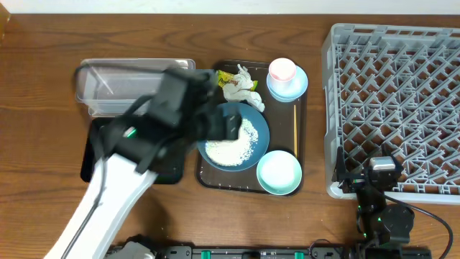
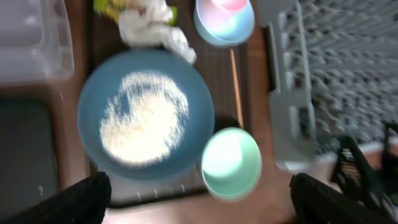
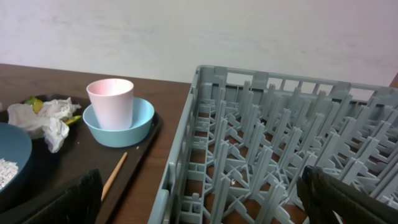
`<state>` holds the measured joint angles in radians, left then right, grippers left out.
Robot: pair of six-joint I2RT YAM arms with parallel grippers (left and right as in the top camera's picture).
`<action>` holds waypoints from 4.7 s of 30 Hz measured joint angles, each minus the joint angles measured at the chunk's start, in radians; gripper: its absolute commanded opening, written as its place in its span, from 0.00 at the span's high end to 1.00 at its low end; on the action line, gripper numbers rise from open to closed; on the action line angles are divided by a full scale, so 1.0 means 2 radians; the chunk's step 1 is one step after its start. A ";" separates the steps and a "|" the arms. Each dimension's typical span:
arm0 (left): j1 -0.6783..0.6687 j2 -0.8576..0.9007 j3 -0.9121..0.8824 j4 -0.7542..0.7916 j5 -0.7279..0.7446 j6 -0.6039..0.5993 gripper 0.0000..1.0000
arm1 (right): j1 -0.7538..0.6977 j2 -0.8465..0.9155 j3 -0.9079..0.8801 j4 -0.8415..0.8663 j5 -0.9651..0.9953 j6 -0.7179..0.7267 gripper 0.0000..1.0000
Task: Sort waste into correct bins and load items into the dishwasher rack
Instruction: 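Reach the left gripper over to the blue rice plate's rim, then grasp the blue plate rim with the left gripper and lift it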
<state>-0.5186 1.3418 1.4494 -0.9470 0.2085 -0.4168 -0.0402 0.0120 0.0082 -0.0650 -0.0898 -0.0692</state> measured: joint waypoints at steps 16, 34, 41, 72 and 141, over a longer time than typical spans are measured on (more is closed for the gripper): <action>-0.086 0.175 0.004 0.061 -0.078 -0.001 0.06 | 0.000 0.000 0.000 0.000 0.000 0.000 0.01; -0.141 0.262 0.004 0.149 -0.202 -0.048 0.06 | 0.000 0.000 0.000 0.000 0.000 0.000 0.01; -0.142 0.262 0.005 0.149 -0.199 -0.085 0.06 | 0.000 0.000 0.000 0.000 0.000 0.000 0.01; -0.142 0.328 0.001 0.160 -0.185 -0.175 0.13 | 0.000 0.000 0.000 0.000 0.000 0.000 0.01; -0.159 0.248 0.004 0.112 -0.171 -0.183 0.94 | 0.000 0.000 0.000 0.000 0.000 0.000 0.01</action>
<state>-0.8356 1.8374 1.4574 -0.7235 -0.1326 -0.7826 -0.0402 0.0120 0.0082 -0.0650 -0.0898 -0.0689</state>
